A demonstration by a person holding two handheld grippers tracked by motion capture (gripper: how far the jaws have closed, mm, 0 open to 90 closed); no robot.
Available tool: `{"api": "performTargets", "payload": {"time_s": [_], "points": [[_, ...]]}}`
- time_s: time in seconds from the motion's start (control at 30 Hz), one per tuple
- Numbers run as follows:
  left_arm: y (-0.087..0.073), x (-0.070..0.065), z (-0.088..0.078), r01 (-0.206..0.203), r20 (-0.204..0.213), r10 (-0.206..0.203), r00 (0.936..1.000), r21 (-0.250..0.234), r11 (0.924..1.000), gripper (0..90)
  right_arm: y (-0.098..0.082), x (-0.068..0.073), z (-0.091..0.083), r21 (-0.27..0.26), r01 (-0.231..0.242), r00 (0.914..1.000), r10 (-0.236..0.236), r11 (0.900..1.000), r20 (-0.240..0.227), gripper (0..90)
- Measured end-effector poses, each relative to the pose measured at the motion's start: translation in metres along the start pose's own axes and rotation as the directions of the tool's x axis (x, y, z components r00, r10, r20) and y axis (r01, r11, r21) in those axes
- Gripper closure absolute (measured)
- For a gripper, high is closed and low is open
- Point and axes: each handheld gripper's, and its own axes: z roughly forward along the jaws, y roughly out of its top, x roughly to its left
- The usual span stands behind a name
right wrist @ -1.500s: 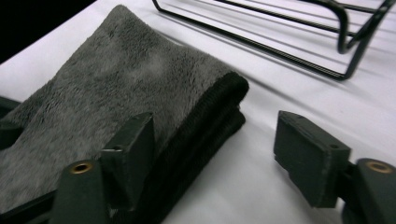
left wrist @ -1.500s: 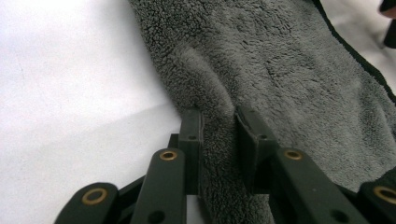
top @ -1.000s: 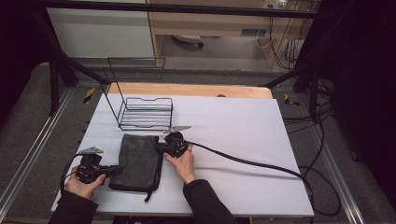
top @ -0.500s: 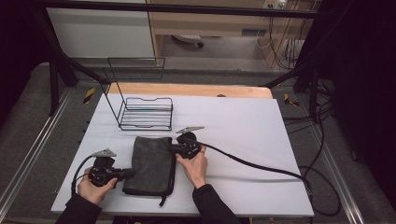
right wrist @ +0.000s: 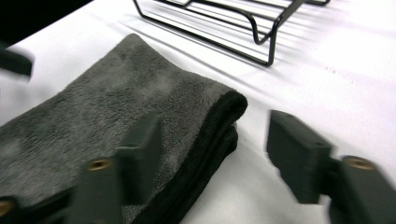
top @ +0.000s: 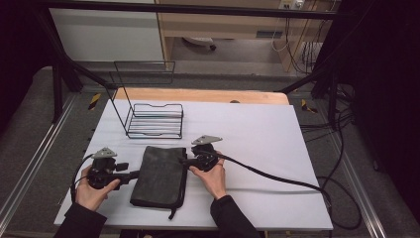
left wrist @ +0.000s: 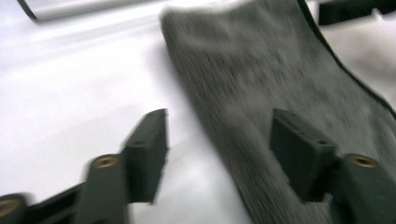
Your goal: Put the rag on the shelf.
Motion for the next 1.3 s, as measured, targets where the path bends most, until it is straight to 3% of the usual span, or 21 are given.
{"api": "performTargets", "payload": {"time_s": [0.03,0.13,0.23,0.43,0.5,0.6,0.7,0.73,0.8,0.83,1.03,1.17,1.3], "points": [[0.005,0.002,0.001,-0.003,-0.003,0.003,1.0,-0.009,1.0,33.2,0.0,0.0,0.0,0.0,0.0,1.0,0.0,1.0,0.0,29.6],[0.017,0.005,0.008,-0.012,-0.04,0.011,0.9991,-0.032,0.9994,22.7,0.003,-0.001,-0.007,-0.01,0.013,0.9996,-0.013,1.0,-0.026,16.6],[0.028,0.007,0.017,-0.018,-0.063,0.016,0.9979,-0.034,0.9992,17.7,0.003,-0.001,-0.011,-0.008,0.021,0.9992,-0.022,1.0,-0.033,12.2],[0.043,0.013,0.037,-0.005,-0.083,0.002,0.9965,-0.045,0.999,17.9,0.003,-0.003,-0.022,0.014,0.028,0.9981,-0.028,0.999,-0.054,7.1],[0.047,0.017,0.046,0.018,-0.076,-0.022,0.9969,-0.045,0.9988,20.7,0.003,-0.002,-0.025,0.027,0.033,0.9982,-0.031,0.999,-0.052,6.3],[0.051,0.023,0.058,0.028,-0.097,-0.03,0.9948,-0.023,0.9993,24.8,0.002,0.0,-0.028,0.033,0.042,0.9978,-0.04,0.999,-0.053,5.7],[0.054,0.026,0.068,0.049,-0.093,-0.05,0.9944,-0.013,0.9987,33.7,0.001,0.001,-0.029,0.042,0.054,0.9973,-0.052,0.998,-0.052,5.2],[0.053,0.027,0.07,0.056,-0.091,-0.056,0.9943,-0.001,0.9984,42.8,0.0,0.002,-0.029,0.051,0.057,0.9974,-0.055,0.997,-0.047,5.0],[0.052,0.029,0.076,0.062,-0.077,-0.06,0.9953,0.027,0.9977,45.9,-0.001,0.002,-0.029,0.051,0.06,0.9973,-0.058,0.997,-0.044,5.0],[0.051,0.029,0.077,0.062,-0.067,-0.06,0.9959,0.038,0.9973,51.9,-0.001,0.002,-0.029,0.052,0.059,0.9974,-0.057,0.997,-0.043,5.0],[0.048,0.026,0.08,0.039,-0.044,-0.037,0.9983,0.061,0.9974,61.1,0.0,0.0,-0.026,0.04,0.04,0.9984,-0.039,0.998,-0.042,5.6],[0.047,0.026,0.081,0.049,-0.016,-0.048,0.9987,0.067,0.9966,69.7,0.002,-0.002,-0.022,0.013,0.016,0.9992,-0.016,1.0,-0.038,6.5],[0.047,0.021,0.081,0.03,-0.031,-0.028,0.9991,0.07,0.9971,73.8,0.007,-0.006,-0.013,-0.035,-0.015,0.9992,0.013,0.999,-0.038,11.4]]}}
